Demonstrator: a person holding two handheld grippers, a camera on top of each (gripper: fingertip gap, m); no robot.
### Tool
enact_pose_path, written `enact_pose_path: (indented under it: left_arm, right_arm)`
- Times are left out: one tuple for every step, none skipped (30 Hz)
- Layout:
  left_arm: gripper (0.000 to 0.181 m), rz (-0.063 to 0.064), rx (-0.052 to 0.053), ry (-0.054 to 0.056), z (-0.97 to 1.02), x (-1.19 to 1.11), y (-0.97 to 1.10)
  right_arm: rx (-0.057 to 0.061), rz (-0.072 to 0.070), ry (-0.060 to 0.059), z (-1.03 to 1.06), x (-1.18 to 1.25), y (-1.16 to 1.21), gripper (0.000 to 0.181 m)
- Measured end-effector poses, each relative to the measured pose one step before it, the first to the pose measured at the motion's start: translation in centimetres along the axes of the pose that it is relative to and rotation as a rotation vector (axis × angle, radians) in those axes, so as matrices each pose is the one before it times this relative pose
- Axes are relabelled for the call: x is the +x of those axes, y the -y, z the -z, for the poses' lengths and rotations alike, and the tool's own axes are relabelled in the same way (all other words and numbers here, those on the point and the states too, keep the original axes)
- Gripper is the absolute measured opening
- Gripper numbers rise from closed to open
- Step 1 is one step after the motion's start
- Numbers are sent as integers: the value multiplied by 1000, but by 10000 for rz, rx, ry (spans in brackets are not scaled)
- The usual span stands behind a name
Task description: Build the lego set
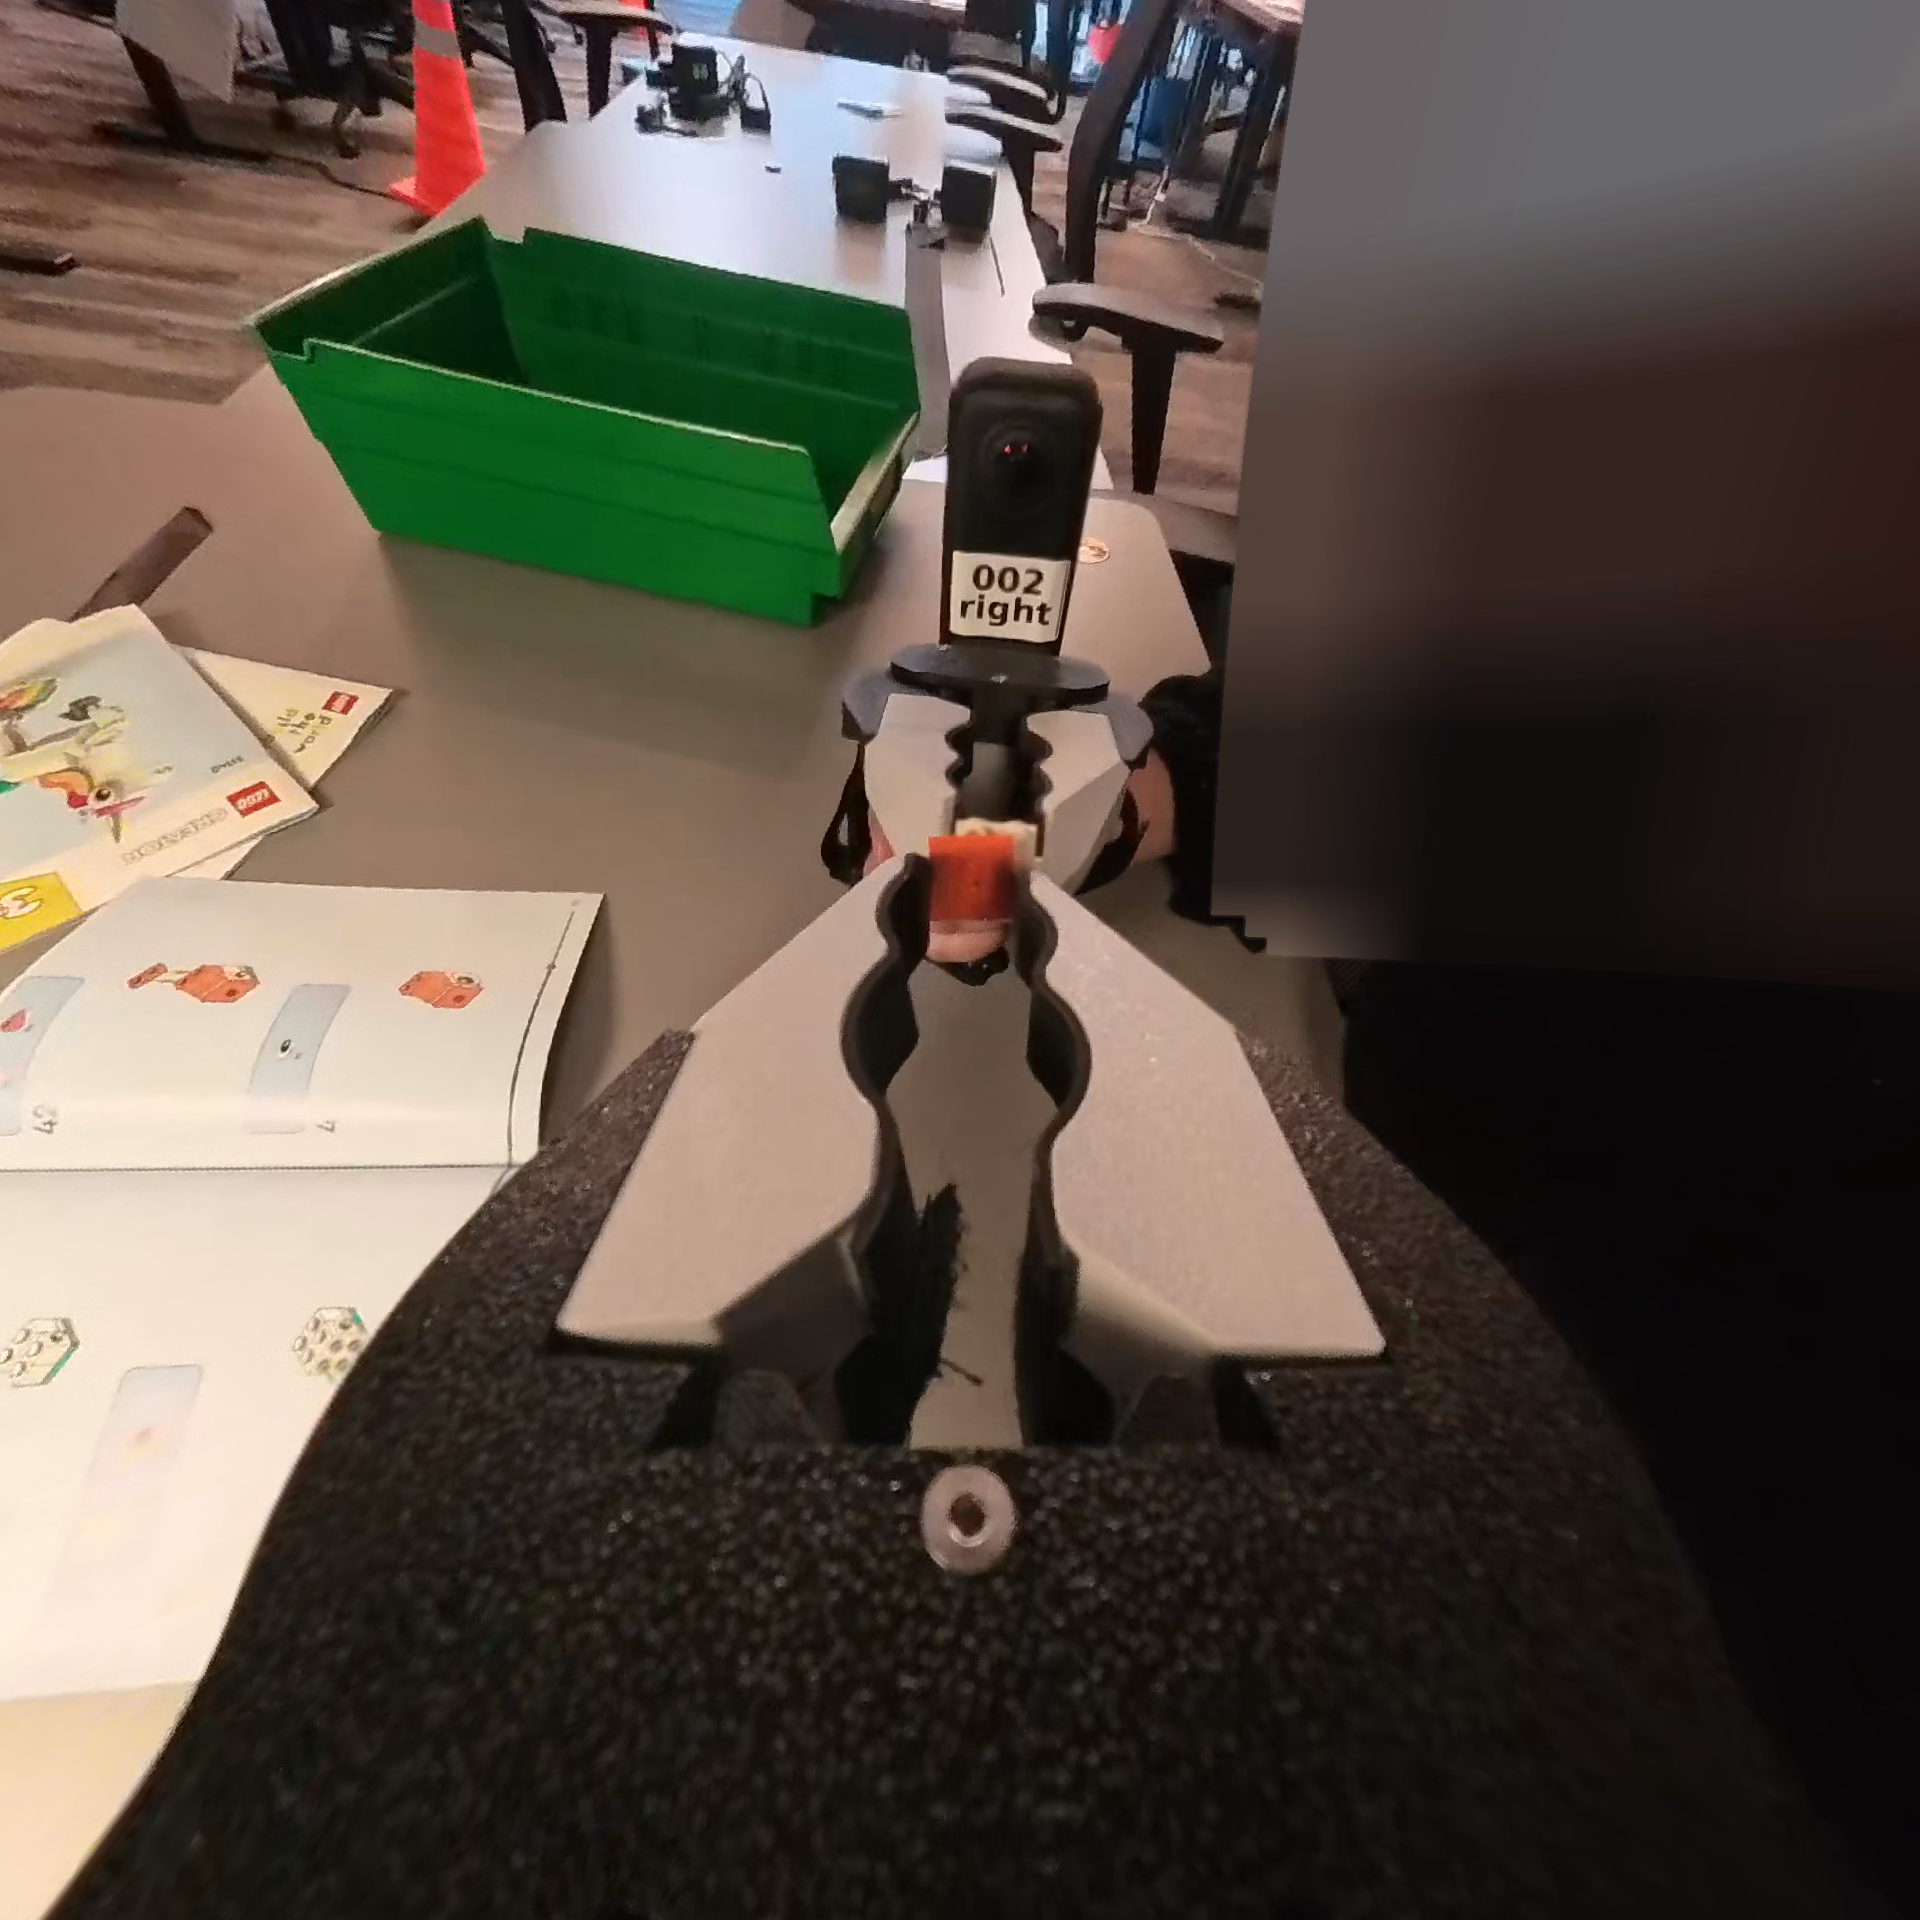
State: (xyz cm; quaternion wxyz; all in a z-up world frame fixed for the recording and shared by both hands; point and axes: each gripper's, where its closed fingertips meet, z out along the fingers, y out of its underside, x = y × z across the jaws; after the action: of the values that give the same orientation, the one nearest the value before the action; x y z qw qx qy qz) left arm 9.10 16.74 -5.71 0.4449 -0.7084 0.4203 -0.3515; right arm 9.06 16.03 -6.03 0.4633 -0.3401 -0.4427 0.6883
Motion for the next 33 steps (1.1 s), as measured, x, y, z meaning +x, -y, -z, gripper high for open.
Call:
enact_pose_path:
  left_arm:
    - [13,-18,-20,-120,-11,203,72]
    - [13,0,-11,-88,-11,149,96]
    - [13,-10,7,-98,-3,182,121]
    - [13,6,37,-98,0,164,169]
    - [13,13,8,-86,-3,136,118]
    - [13,-15,-29,-5,-16,15,67]
    - [13,-48,-48,24,-44,-12,9]
    - [13,-49,-55,-15,-60,48,-4]
    - [13,-24,2,-53,-54,116,80]
    - [13,-12,-25,-50,-72,94,28]
    - [13,-9,-25,-10,-47,13,33]
    - [13,-20,-35,-8,-16,6,20]
    - [14,-14,-28,-4,3,-15,24]
    - [14,4,-34,7,-3,-30,0]
    - [14,0,-48,4,-1,-26,-18]
    - [14,-6,-41,-16,5,13,-25]
    - [14,0,-42,-26,12,41,-20]
    - [14,-4,-34,23,7,-7,0]
    - [14,-28,-14,23,-8,7,24]
    - [14,-34,-17,11,-7,28,8]
    - [14,-33,-27,13,-38,33,-23]
    - [15,-28,-50,-13,-66,68,-79]
    - [16,-7,-62,-4,-90,33,-109]
    - [18,-13,-81,13,-105,8,-156]
    - [19,-16,-73,28,-116,-15,-151]
    - [19,-14,-53,-4,-92,24,-106]
    - [18,-5,31,24,-47,-33,32]
    - [17,6,37,-8,-11,0,47]
    - [16,23,12,-6,14,-13,22]
    - [16,14,-1,-3,8,-30,0]
    - [15,9,-3,-8,2,-6,-13]
    - [15,-3,-11,20,21,-39,-32]
    - [15,0,2,77,58,-123,-34]
  right_arm:
    - [-10,47,22,-30,-92,-14,15]
    - [35,16,18,-23,-82,67,15]
    - [43,2,17,-14,-74,85,15]
    - [40,17,0,4,-39,99,15]
    - [34,30,-10,13,-19,103,15]
    - [28,22,4,11,-31,93,15]
    - [19,11,11,27,-29,76,15]
    - [12,15,7,11,-24,57,15]
    - [-11,15,13,3,-31,3,15]
    - [-26,7,19,-13,-35,-28,15]
    - [-15,3,15,-4,-34,-28,15]
    - [-3,-8,14,-9,-40,-20,15]
    - [8,-26,14,-4,-51,22,15]
    - [10,-17,2,35,-19,20,15]
    - [-4,8,-5,18,19,-9,15]
    - [-16,20,4,-11,-8,-12,15]
    - [-15,12,11,-16,-24,-1,15]
    - [2,-1,3,-10,-1,0,15]
    - [17,-9,-3,5,-4,8,15]
    - [12,-14,4,16,-13,16,15]
    - [9,-7,-4,7,30,8,15]
    - [17,7,-13,45,-7,25,15]
    - [17,6,2,19,-13,47,15]
    - [14,2,5,-23,-3,26,15]
    - [11,13,-7,-4,19,6,15]
    - [0,17,-6,24,-8,-2,15]
    - [-9,2,-3,-3,-18,15,15]
    - [2,-12,-6,-23,7,5,15]
    - [17,-17,0,16,-41,12,15]
    - [9,-16,9,25,-43,3,15]
    - [-2,-6,3,2,18,-34,15]
    - [-7,4,-11,33,21,-18,15]
    - [-16,4,-26,56,112,-32,15]
